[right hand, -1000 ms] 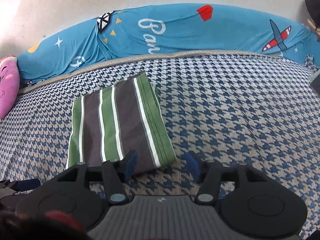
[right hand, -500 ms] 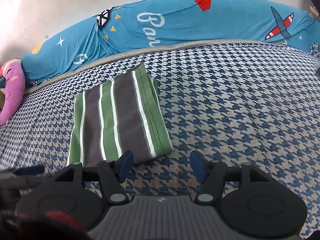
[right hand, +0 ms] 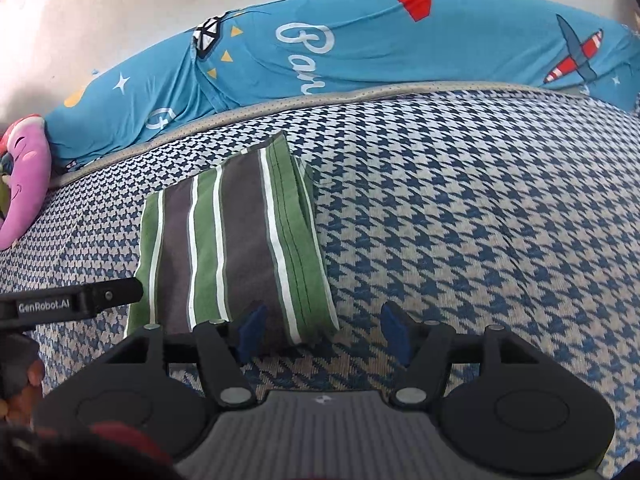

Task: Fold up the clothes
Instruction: 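Close the left gripper on the bundle edge while the right gripper holds the fold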

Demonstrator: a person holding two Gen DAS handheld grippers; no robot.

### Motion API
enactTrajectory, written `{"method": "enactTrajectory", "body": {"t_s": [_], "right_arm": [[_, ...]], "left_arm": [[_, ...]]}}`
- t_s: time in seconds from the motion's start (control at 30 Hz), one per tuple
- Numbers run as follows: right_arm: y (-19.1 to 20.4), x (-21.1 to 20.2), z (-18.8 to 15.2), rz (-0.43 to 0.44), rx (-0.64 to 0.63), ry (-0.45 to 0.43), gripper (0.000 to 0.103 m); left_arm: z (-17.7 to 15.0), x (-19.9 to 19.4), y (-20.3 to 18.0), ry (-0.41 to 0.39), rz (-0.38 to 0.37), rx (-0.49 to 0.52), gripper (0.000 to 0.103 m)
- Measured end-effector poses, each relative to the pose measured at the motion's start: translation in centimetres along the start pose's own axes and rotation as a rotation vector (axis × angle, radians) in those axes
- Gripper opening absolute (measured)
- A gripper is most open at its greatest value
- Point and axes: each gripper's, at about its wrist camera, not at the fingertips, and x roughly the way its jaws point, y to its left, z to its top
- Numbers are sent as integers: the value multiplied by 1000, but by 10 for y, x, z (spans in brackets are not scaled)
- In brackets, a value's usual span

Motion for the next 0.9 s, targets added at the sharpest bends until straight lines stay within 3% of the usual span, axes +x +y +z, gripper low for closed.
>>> {"method": "enactTrajectory", "body": {"t_s": [0.27, 0.37, 0.5, 0.67, 0.9], "right_arm": [[2, 9, 5, 12, -77, 2, 65], [-2, 15, 6, 31, -55, 28, 69], [-6, 21, 6, 56, -18, 44, 69], [-8, 29, 8, 107, 13, 56, 69], [-11, 38, 14, 145, 44, 66, 66]], "left_arm": [[20, 22, 16, 47, -50, -17, 101], [24, 24, 18, 56, -78, -30, 102], [32, 36, 26, 85, -143, -79, 102], [39, 53, 34, 106, -171, -115, 102], [46, 67, 31, 94, -191, -76, 103]]}}
